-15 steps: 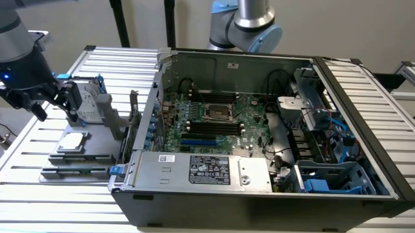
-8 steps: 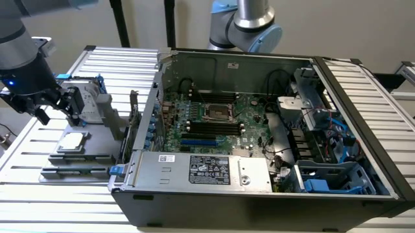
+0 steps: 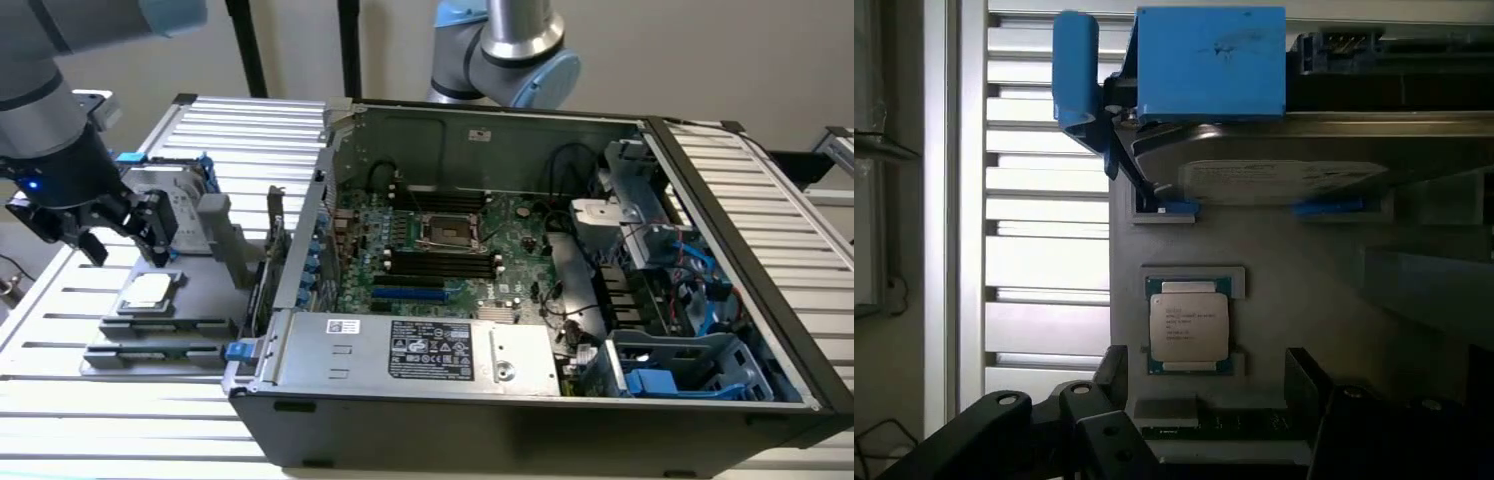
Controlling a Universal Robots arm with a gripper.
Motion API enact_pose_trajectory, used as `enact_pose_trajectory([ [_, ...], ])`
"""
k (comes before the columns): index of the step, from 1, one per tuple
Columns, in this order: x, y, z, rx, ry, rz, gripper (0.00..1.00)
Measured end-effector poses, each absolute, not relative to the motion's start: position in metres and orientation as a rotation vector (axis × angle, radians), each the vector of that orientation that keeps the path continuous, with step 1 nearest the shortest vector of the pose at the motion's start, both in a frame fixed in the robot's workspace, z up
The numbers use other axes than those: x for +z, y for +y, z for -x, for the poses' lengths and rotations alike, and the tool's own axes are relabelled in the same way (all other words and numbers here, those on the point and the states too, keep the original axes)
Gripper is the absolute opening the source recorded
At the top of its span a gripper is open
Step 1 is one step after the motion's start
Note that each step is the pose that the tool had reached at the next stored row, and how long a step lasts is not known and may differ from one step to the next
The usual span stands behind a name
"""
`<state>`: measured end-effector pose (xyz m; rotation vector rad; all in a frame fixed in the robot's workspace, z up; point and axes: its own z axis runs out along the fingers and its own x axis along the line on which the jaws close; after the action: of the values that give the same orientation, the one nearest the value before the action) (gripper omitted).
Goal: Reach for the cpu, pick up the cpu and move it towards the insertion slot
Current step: 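Pick up the cpu and move it towards the insertion slot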
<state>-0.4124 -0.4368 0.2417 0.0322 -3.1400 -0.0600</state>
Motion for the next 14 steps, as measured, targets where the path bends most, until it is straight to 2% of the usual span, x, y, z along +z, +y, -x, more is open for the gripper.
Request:
enact_pose_trajectory([
  [14, 0.216, -0.437, 0.417, -0.060, -3.140, -0.032, 0.73],
])
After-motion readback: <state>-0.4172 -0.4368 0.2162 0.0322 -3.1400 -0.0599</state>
